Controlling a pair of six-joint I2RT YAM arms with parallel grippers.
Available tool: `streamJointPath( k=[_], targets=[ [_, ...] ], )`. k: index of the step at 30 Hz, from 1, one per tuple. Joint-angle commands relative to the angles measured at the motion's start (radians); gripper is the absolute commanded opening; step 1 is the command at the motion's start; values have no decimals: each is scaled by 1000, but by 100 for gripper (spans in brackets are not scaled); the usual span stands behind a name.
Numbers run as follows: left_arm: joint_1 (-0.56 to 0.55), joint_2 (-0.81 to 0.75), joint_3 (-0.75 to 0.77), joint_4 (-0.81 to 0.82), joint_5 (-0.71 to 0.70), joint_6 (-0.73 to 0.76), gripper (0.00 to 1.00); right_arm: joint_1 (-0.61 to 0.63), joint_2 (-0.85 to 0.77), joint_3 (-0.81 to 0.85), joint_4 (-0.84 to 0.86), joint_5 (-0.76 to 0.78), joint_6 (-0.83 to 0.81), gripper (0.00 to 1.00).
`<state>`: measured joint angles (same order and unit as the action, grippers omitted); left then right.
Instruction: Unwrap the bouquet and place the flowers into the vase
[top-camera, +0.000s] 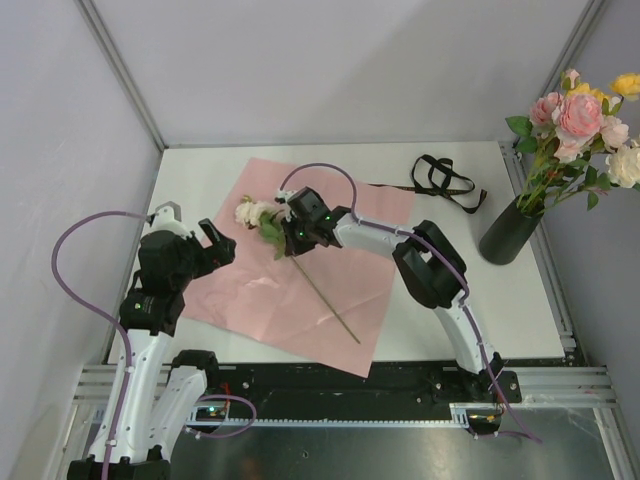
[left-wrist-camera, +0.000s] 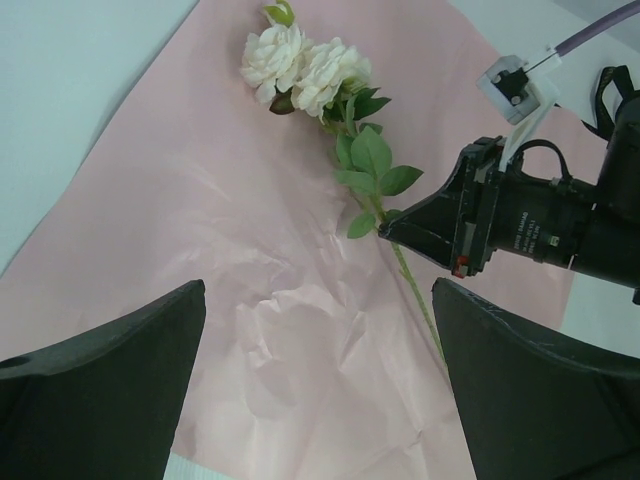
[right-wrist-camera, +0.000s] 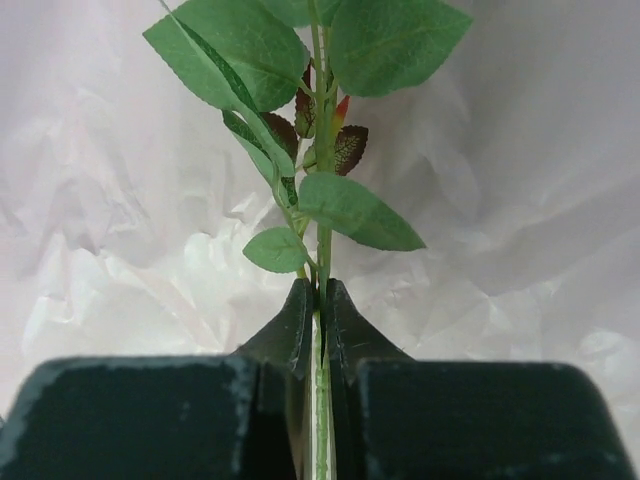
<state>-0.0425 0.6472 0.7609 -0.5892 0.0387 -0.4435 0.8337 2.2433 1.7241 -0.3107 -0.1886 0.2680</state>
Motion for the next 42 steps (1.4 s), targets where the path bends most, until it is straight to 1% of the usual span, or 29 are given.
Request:
streamJointPath(
  k=[1,7,14,17,18,22,26,36,42],
  targets=[
    [9,-8,37,10,-18,13,100,-16,-117,-7,91,-1,-10,0],
    [9,-7,37,10,-19,12,100,-31,-216,-69,203,1,-31,0],
    [10,-6,35,10,-20,12,100,-46,-306,-33,230,22,-93,0],
    [9,-6,36,11,-20,12,100,-44,-382,-49,265,49,-146,0],
    [9,-5,36,10,-20,11,100,-41,-411,-73,283,59,-174,0],
    [9,-4,37,10,-19,11,100,-20,-561,-213,447,151,-271,0],
    [9,0,37,11,-17,11,100,-12,-716,-342,552,224,-353,0],
    [9,3,37,11,-10,8,99,-12,-1123,-662,744,394,-578,0],
    [9,4,37,10,-7,8,100,-18,-1352,-810,793,487,-692,0]
  ],
)
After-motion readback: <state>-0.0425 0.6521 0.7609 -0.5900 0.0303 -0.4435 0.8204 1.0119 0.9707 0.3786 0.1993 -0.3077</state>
